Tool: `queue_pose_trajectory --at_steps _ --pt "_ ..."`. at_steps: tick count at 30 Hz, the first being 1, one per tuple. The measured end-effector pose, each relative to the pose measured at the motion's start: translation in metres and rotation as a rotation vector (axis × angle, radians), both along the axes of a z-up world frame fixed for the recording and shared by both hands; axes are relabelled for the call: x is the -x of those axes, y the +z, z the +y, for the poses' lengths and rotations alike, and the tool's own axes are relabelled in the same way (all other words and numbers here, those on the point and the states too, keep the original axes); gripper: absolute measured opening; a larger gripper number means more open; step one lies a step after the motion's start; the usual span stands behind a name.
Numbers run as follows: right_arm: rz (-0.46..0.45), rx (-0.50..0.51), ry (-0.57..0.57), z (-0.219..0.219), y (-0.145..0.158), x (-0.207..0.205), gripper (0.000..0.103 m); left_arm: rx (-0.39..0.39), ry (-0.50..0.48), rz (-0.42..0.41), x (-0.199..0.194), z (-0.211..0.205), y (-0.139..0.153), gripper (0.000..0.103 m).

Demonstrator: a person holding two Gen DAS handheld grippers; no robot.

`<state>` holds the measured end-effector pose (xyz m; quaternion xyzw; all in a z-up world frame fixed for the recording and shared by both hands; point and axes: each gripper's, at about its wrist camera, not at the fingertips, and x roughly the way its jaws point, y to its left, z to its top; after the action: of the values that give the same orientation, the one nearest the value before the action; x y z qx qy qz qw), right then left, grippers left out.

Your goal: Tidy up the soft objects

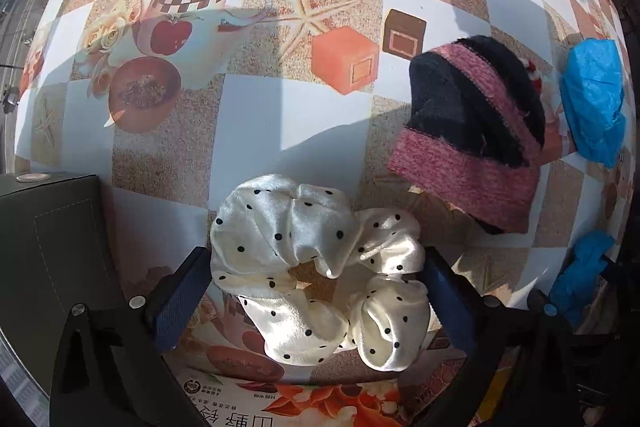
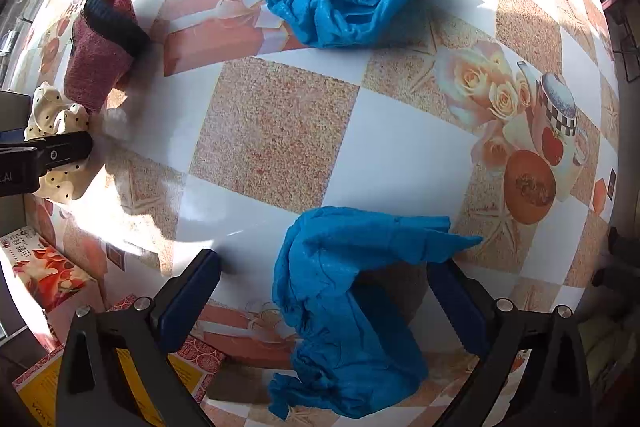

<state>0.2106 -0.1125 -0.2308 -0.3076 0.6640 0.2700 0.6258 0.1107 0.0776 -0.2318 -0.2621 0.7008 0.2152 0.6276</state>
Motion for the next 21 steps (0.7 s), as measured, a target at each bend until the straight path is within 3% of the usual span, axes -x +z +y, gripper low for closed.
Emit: queue_pose_trajectory --at_steps 1,2,3,4,5,6,9,21 --pt "-0.003 -0.004 0.005 0.0 0.004 0.003 0.093 -0.01 -0.017 -0.011 -0.003 -0.003 0.003 0.09" --pt "-0.008 -0.011 0.014 0.0 0.009 0.008 0.086 -0.019 -0.039 -0.024 -0.008 -0.007 0.008 0.076" --pt "-0.013 -0.019 0.023 0.0 0.015 0.01 0.069 -0.027 -0.065 -0.036 -0.009 -0.011 0.013 0.055" --pt "-0.014 -0.024 0.03 -0.002 0.021 0.012 0.047 -0.026 -0.09 -0.043 -0.011 -0.015 0.016 0.042" --pt "-0.011 -0.023 0.032 -0.002 0.023 0.014 0.036 -0.015 -0.109 -0.048 -0.011 -0.018 0.018 0.022" --pt "-0.001 -0.025 0.024 -0.003 0.023 0.014 0.024 -0.016 -0.116 -0.055 -0.011 -0.02 0.022 0.021" --pt "0.04 -0.06 -0.042 -0.013 0.026 0.011 0.02 -0.084 -0.15 -0.088 -0.007 -0.024 0.041 0.02" --pt "0.01 -0.16 -0.241 -0.064 0.079 0.004 0.02 -0.145 -0.24 -0.264 -0.002 -0.042 0.121 0.02"
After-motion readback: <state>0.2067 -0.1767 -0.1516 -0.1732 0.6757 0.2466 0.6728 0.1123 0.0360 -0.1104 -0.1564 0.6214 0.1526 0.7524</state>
